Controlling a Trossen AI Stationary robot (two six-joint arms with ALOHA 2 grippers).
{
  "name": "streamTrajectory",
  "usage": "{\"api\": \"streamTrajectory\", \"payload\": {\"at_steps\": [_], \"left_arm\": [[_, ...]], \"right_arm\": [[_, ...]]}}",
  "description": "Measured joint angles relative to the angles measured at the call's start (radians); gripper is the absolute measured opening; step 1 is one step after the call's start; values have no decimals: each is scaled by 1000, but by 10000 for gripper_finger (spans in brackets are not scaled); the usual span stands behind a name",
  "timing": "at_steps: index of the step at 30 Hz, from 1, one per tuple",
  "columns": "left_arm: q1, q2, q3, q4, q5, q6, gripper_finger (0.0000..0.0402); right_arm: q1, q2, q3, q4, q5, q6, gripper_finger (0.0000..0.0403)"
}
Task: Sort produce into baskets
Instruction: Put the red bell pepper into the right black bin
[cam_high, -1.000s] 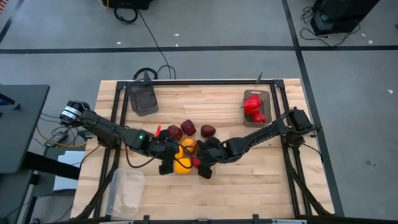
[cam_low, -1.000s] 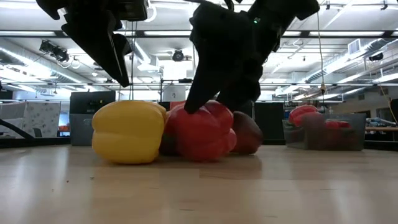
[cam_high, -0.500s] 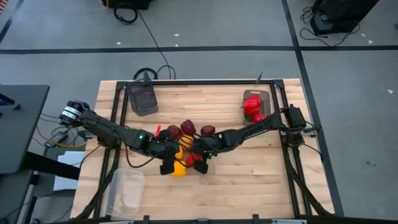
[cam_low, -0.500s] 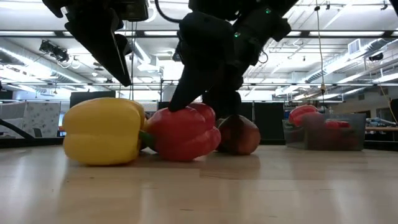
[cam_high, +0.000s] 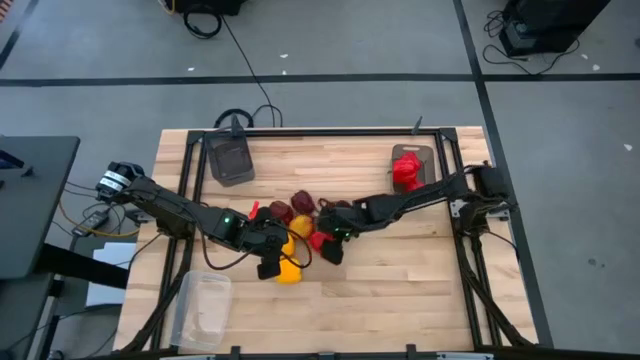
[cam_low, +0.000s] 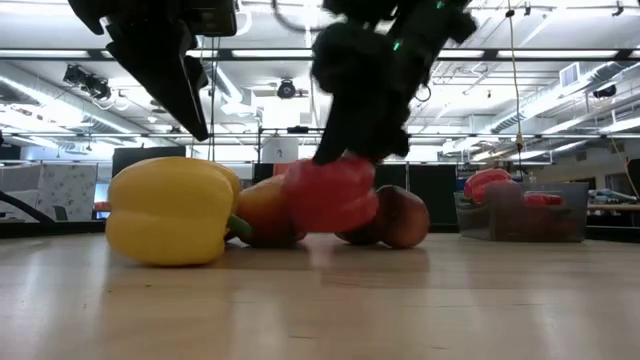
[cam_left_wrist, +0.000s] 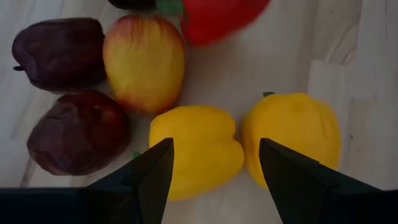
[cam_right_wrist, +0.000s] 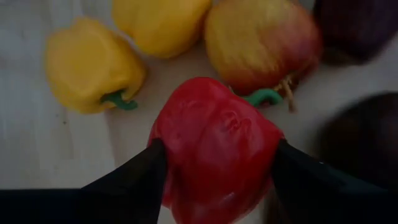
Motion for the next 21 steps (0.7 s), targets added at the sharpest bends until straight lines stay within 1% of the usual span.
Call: {"api": "streamTrajectory", "payload": {"at_steps": [2,6,9,11,16,19,21], "left_arm": [[0,0,0,0,-6,0,242],[0,0,0,1,-8,-4,242],[0,0,0,16,-12,-5,242],[2,0,0,46,-33,-3,242],[2,0,0,136,-104,-2,242],[2,0,0,155,-122,-2,242],[3,0,0,153,-123,-3,242]], "right_arm": [[-4,-53,1,-73,10,-6,251],[-20,-178,1,-252,76,-10,250],[-57,-271,4,-412,132,0,252],[-98,-324,3,-514,174,17,253],[-259,-450,3,-741,303,21,252],[-387,-519,-18,-815,295,2,255],[-466,-565,-41,-825,289,-24,257]]}}
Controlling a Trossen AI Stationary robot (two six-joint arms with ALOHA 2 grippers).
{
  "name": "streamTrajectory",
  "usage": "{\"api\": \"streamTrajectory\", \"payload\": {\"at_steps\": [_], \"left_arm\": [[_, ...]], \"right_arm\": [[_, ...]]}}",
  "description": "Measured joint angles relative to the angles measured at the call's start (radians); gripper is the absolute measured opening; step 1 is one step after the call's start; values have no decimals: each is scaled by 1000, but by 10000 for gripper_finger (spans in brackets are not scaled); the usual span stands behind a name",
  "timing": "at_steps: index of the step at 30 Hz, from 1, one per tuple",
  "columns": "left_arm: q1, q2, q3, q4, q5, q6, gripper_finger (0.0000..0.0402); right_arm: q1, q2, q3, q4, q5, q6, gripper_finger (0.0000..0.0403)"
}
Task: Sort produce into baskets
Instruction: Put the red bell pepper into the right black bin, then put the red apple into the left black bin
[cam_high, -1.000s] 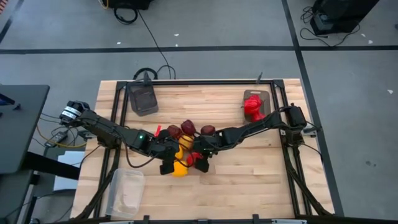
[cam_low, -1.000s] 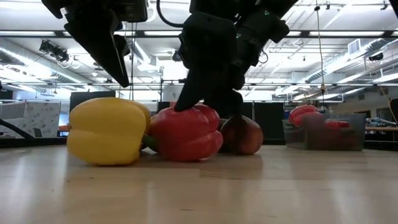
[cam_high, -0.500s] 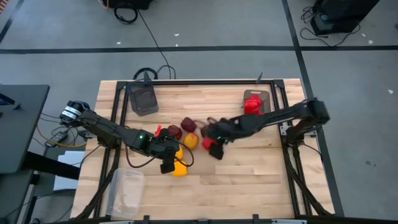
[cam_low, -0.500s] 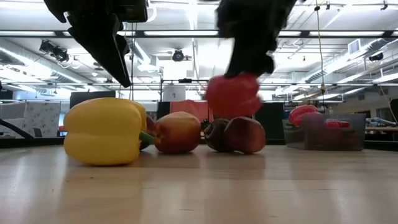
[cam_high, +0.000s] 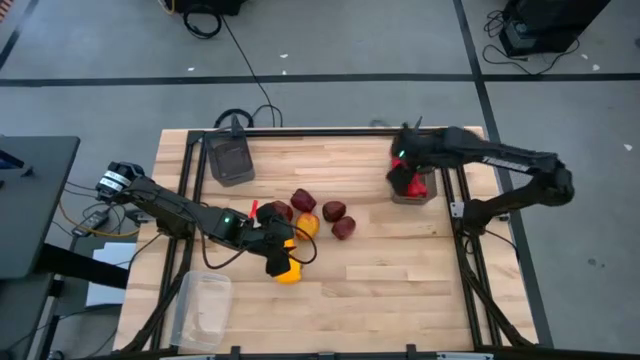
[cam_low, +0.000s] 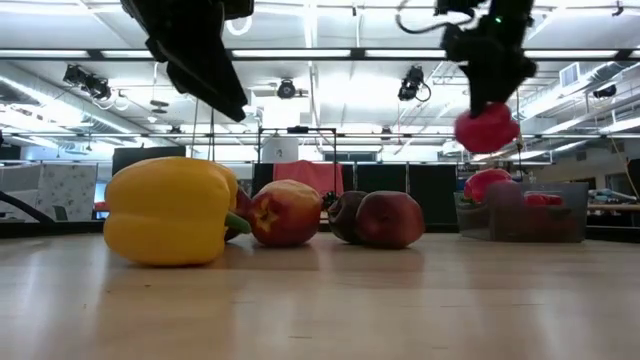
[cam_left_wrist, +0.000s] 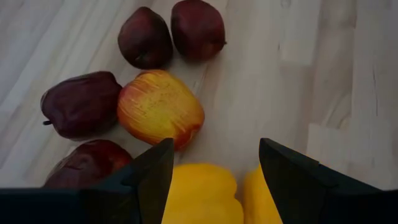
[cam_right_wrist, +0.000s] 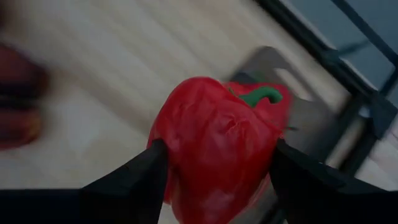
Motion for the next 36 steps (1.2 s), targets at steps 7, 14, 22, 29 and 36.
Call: {"api": "streamTrajectory", "payload": {"at_steps": [7,14,22,29,36], "left_arm": [[9,0,0,-2,-2,-22,242],[36,0,11,-15,-2,-175,242],[95,0,92,-70,1,-173,242],[171,0,160,-89,44,-87,256],[255,0,186,-91,81,-41,305]], "right_arm": [[-250,-74,-148,94,6,-64,258],[-359,-75,-326,266,-1,-60,287],[-378,-91,-313,285,-42,-76,346],[-355,-144,-211,285,-92,-120,395],[-200,-143,-155,444,-288,-178,387]]}}
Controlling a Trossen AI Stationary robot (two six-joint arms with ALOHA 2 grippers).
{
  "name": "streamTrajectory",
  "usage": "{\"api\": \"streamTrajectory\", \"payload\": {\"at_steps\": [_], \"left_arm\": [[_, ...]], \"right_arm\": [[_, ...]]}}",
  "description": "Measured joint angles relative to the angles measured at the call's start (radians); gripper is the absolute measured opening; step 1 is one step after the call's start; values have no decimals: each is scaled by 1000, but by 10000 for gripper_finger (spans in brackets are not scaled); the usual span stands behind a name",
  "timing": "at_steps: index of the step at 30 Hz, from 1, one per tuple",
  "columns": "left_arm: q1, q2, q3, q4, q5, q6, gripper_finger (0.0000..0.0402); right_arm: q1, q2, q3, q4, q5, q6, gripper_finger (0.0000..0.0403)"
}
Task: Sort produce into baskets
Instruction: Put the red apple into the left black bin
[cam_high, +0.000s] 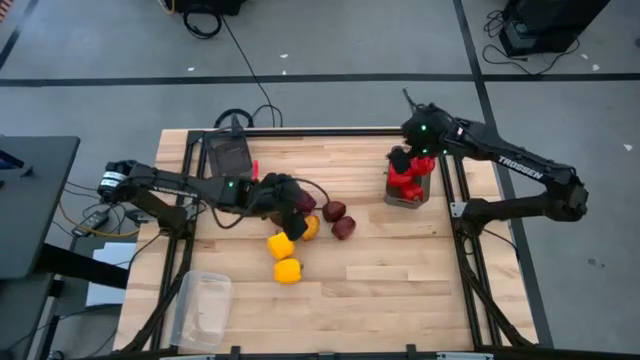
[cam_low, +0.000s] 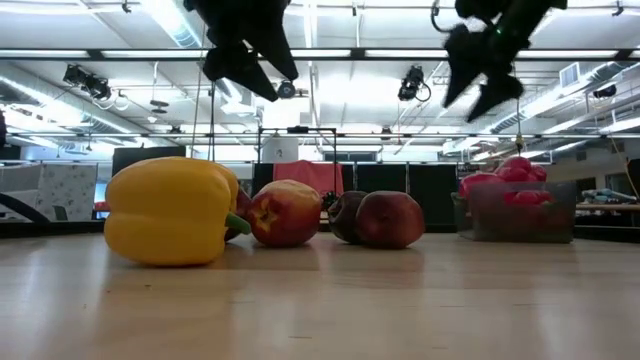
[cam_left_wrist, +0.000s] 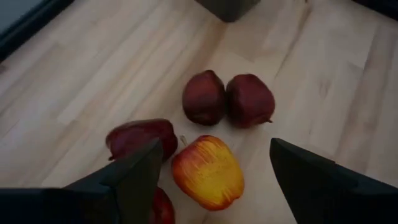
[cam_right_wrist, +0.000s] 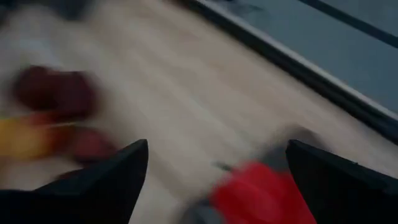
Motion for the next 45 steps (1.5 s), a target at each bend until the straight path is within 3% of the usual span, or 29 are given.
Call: {"api": "streamTrajectory", "payload": {"at_steps": [5,11,14,23,38,42,45], "left_arm": [[47,0,7,17,152,50,315],[49,7,7,59,175,105,309],[49,15,7,78,155,123,308],[47,53,6,79,157,47,307],[10,126,6,123,173,-36,307],[-11,137,6,122,174,-32,307],[-28,140,5,115,168,-17,307]], "right_arm": [[184,57,-11,78,-202,-56,378],[428,159,-11,65,-83,-337,364],[494,239,-11,107,1,-378,364],[570,476,-12,223,13,-431,364],[575,666,-11,373,-11,-560,362],[575,688,-11,383,0,-527,340],[572,678,-11,383,-1,-483,302]]}}
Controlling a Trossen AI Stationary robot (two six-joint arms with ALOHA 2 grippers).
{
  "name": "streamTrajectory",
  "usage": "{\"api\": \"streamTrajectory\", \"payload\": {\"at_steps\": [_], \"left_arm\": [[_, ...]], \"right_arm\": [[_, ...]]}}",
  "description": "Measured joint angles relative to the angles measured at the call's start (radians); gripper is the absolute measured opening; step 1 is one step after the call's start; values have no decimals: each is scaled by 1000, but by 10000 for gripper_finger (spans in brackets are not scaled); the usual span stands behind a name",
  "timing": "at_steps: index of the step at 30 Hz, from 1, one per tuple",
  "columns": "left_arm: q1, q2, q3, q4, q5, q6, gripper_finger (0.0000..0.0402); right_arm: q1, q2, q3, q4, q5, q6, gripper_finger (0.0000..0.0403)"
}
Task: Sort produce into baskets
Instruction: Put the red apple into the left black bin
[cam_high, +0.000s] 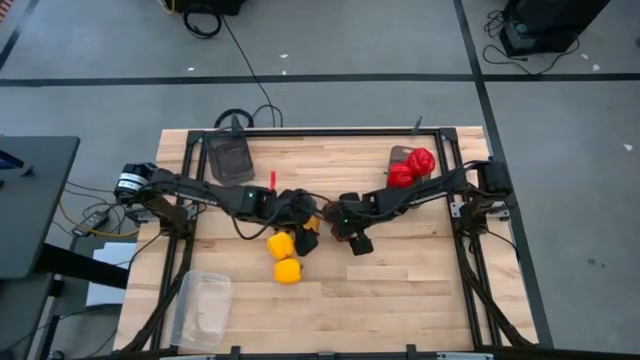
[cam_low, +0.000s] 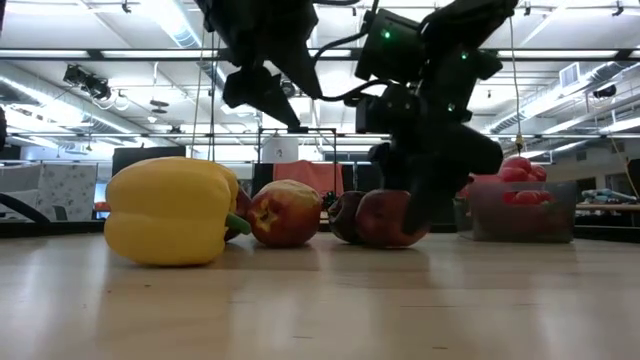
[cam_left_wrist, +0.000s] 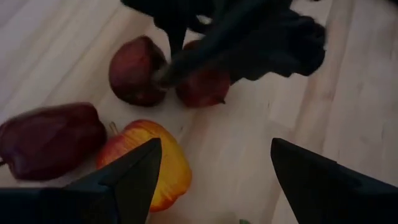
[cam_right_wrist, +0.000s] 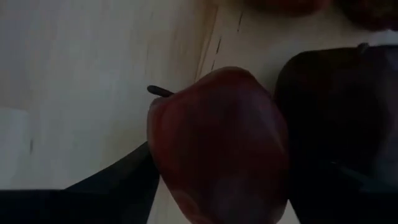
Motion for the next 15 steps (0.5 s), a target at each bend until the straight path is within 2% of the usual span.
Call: {"api": "streamTrajectory", "payload": {"at_steps": [2,7,12,15], "left_arm": [[-7,-1,0,12,-38,1,307],[4,-1,0,130,-71,-71,307],[35,-1,0,246,-90,-195,309],[68,-1,0,256,-119,-288,319]], "right_arm": [[-8,-25,0,-2,-12,24,275],[-23,-128,0,-5,19,61,270],[-15,-245,0,0,220,49,279],[-9,-306,0,-1,297,26,290]]}}
